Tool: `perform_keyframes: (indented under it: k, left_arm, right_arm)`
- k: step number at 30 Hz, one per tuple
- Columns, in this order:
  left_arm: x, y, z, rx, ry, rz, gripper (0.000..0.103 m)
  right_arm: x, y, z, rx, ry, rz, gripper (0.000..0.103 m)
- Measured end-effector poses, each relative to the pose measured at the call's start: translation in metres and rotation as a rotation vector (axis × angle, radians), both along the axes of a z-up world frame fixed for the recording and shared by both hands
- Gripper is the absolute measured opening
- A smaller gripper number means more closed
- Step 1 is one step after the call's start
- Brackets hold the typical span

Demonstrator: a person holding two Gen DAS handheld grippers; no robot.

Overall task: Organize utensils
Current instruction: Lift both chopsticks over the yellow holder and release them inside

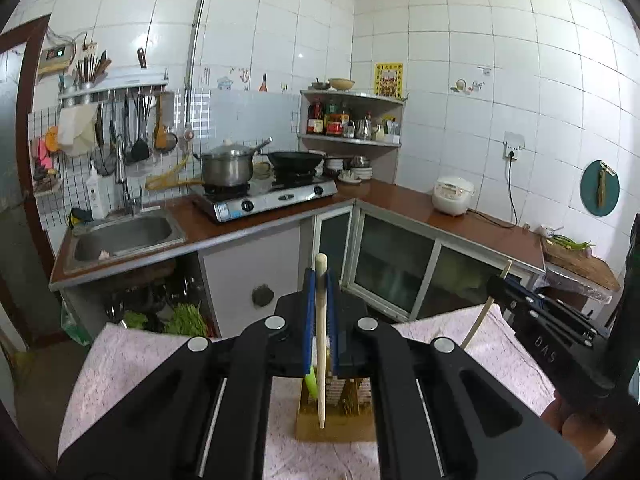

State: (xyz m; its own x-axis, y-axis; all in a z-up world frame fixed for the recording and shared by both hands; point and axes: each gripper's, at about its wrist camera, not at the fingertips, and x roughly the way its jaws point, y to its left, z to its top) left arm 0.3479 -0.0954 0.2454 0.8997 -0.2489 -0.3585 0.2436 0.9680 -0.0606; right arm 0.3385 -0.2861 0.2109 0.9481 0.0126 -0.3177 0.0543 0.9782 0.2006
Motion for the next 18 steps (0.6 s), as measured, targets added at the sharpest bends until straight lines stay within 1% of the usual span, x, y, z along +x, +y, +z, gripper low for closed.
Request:
perform_keyframes:
  k: [3,7,10,13,16,18]
  left_arm:
    - [0.013,-0.004,0.002,-0.003,0.0,0.007,0.005]
    - [0.028,-0.004,-0.008,-0.003,0.01,0.018,0.005]
    - [0.042,-0.004,-0.022,-0.004,0.032,0.016,0.005]
    - [0.054,-0.002,-0.038,-0.01,0.051,0.021,0.005]
    - [0.061,-0.002,-0.059,0.0,0.063,0.014,0.005]
    - [0.063,-0.002,-0.069,0.011,0.071,0.013,0.005]
  right_arm:
    - [0.012,-0.003,0.001,0.008,0.011,-0.002,0.006]
    - [0.023,-0.009,-0.009,0.025,0.017,-0.01,0.006]
    - [0.03,-0.01,-0.018,0.013,0.024,-0.011,0.006]
    - [0.035,-0.013,-0.029,0.023,0.031,-0.001,0.006]
    - [0.038,-0.015,-0.041,0.027,0.031,0.002,0.006]
    - [0.042,-0.014,-0.052,0.018,0.047,0.009,0.006]
